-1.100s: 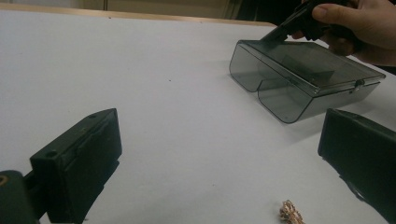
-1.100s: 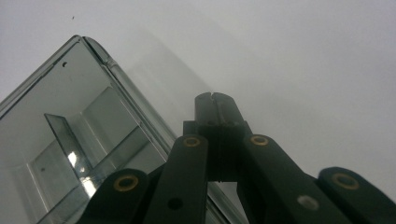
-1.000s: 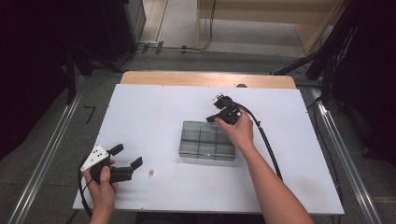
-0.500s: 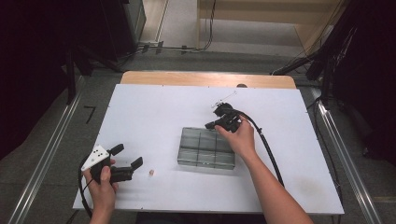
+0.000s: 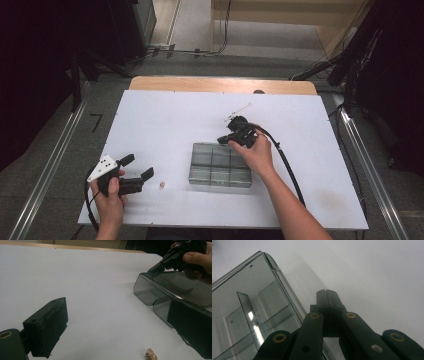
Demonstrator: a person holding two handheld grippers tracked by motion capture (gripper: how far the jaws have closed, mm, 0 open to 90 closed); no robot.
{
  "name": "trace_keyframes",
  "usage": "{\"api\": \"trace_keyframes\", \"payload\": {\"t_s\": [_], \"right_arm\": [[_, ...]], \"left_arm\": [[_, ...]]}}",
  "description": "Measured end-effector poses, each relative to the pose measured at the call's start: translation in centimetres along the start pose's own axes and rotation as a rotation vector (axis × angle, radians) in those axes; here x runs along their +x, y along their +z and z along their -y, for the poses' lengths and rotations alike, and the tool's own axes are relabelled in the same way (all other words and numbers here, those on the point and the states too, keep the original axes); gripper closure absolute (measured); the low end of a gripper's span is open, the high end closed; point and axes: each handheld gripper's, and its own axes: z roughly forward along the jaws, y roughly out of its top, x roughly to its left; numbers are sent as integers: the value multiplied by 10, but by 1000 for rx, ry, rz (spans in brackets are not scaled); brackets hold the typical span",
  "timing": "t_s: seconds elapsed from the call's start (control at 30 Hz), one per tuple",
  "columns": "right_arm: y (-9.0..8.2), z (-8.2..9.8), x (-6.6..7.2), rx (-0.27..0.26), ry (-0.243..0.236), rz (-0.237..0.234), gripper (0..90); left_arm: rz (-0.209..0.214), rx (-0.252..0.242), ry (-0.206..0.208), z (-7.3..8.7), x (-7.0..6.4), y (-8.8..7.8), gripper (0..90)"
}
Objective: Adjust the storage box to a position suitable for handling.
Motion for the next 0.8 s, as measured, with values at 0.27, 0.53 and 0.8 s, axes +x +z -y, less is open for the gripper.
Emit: {"api": "trace_keyframes", "payload": {"t_s": [0.27, 0.53, 0.8], "right_arm": [[-10, 9, 6, -100, 22, 55, 685], [-45, 40, 17, -360, 67, 137, 288], [-75, 77, 26, -502, 77, 150, 124]], "left_arm": [[25, 1, 2, -6, -13, 5, 131], [95, 53, 6, -11, -36, 19, 539], [139, 127, 31, -15, -56, 35, 891]]}}
